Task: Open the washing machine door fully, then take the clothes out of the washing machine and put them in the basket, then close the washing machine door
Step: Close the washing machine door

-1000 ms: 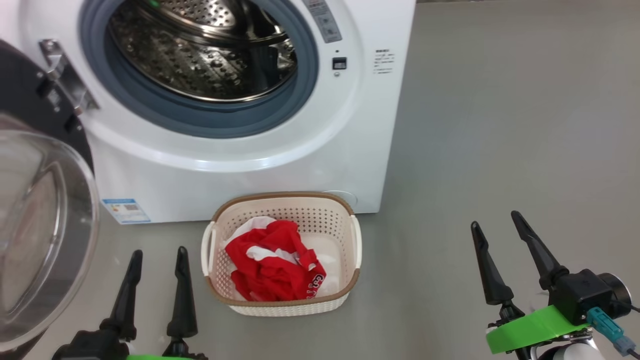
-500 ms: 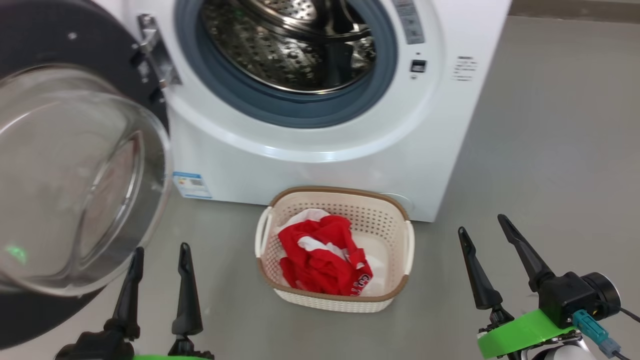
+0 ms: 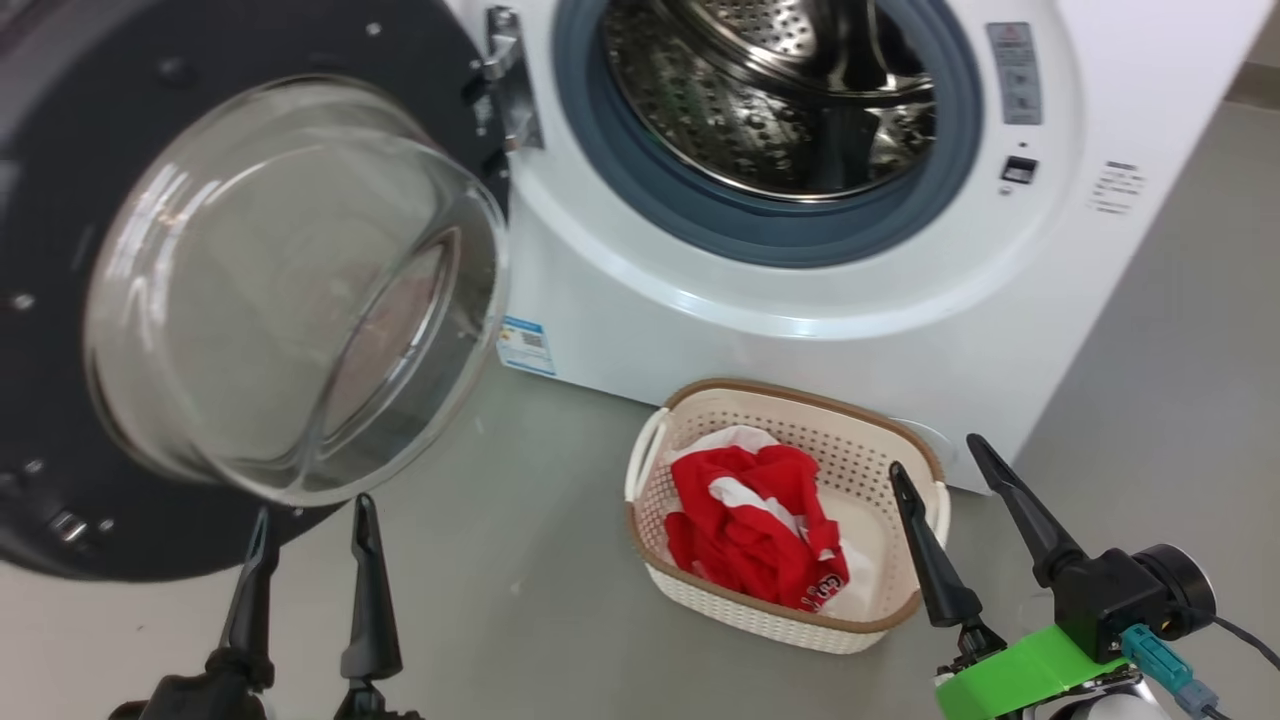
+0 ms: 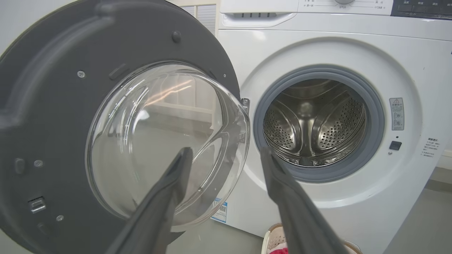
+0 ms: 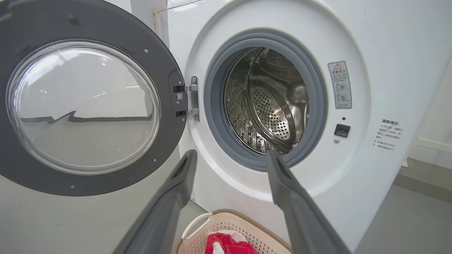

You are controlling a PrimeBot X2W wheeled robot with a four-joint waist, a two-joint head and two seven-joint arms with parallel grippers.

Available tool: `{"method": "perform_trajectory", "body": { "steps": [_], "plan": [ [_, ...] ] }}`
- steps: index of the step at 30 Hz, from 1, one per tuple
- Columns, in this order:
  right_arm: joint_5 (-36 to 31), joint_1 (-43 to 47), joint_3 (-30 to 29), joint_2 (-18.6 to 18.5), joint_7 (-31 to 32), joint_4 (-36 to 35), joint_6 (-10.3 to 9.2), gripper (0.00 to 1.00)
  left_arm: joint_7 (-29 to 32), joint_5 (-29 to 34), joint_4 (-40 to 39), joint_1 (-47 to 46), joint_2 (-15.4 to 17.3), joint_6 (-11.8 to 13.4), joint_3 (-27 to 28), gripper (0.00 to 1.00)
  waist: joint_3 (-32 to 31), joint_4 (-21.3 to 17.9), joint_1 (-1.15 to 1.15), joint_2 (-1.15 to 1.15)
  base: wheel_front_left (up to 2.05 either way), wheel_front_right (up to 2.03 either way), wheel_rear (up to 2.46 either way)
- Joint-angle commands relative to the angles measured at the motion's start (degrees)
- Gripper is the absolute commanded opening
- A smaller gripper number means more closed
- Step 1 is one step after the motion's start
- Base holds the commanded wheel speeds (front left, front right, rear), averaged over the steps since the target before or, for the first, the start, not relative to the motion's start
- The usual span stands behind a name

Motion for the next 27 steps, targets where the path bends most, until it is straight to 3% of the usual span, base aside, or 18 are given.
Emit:
{"method": "perform_trajectory", "body": {
  "steps": [1, 7, 17, 20, 27],
  "plan": [
    [-0.31, -2.18, 1.53, -0.23, -0.36, -1.68, 0.28, 1.0, 0.09, 0.63, -1.91, -0.3, 0.61, 0.59, 1.63, 1.0, -0.39, 3.02, 0.0, 0.0, 0.0, 0.0, 0.0],
    [-0.56, -2.27, 1.95, -0.23, -0.36, -1.8, 0.28, 1.0, -0.01, 0.55, -2.2, -0.06, 0.64, 1.21, 1.78, 1.0, -0.55, 5.64, 0.0, 0.0, 0.0, 0.0, 0.0],
    [-0.39, -2.29, 2.83, -0.23, -0.36, -1.7, 0.28, 1.0, -0.21, 1.15, -2.62, 0.69, 1.16, 2.36, 2.2, 1.0, -0.93, 6.1, 0.0, 0.0, 0.0, 0.0, 0.0],
    [-0.48, -2.29, 2.91, -0.23, -0.36, -1.56, 0.28, 1.0, -0.38, 1.03, -2.84, 0.37, 1.49, 2.32, 2.68, 0.0, -0.74, 5.73, 0.0, 0.0, 0.0, 0.0, 0.0],
    [-0.55, -2.11, 2.37, -0.23, -0.36, -1.24, 0.28, 1.0, -0.83, 0.96, -5.18, -2.79, 2.13, 2.65, 6.11, 0.0, -0.49, 5.11, 0.0, 0.0, 0.0, 0.0, 0.0]
  ]
}}
